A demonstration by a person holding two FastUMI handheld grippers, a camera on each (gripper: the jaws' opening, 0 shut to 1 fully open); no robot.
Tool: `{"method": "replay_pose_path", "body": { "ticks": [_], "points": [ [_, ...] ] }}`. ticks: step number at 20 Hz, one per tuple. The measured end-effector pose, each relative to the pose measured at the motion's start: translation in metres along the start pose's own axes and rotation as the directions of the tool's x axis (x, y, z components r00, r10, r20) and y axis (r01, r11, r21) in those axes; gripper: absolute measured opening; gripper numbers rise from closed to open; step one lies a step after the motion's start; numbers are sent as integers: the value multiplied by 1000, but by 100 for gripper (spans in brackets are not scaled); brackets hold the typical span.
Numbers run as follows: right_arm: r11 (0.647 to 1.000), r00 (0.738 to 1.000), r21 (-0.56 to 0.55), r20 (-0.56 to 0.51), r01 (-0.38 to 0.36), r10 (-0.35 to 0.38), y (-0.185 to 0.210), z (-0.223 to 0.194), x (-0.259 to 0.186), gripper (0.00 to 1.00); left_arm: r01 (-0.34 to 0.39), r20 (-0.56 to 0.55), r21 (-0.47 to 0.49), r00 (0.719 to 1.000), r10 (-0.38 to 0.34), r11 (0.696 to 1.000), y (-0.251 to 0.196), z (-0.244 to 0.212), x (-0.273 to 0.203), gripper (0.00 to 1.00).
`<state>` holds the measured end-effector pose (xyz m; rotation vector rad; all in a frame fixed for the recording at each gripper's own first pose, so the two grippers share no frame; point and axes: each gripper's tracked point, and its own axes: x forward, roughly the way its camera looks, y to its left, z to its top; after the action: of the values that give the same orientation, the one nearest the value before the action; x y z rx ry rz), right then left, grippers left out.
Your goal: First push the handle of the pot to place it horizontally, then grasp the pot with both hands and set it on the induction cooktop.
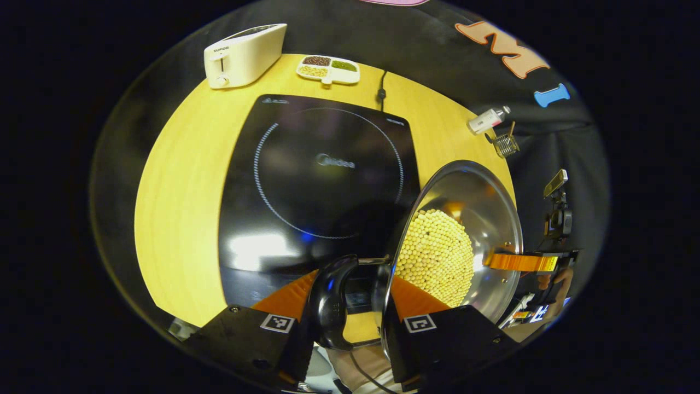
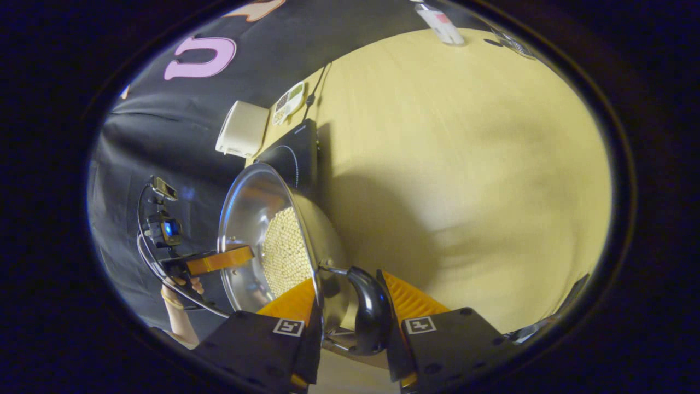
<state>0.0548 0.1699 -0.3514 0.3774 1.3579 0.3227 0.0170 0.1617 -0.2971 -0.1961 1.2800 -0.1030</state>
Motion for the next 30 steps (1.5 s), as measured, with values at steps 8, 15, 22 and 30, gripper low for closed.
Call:
{"method": "replay_pose_path", "body": {
  "ticks": [8,15,22,30],
  "points": [
    [1000,999,-23,46,8,-7,60,22,44,46,-12,100,41,995,8,999,69,47,-4,58],
    [999,996,-24,89,31,-29,81,61,75,51,-18,172,59,985,8,998,96,85,7,58],
    [999,991,-18,124,41,-38,85,89,99,52,-29,232,65,973,14,997,113,116,25,58],
    [1000,988,-19,156,22,-18,85,112,109,46,-47,291,66,956,26,997,118,134,33,57]
  ]
}}
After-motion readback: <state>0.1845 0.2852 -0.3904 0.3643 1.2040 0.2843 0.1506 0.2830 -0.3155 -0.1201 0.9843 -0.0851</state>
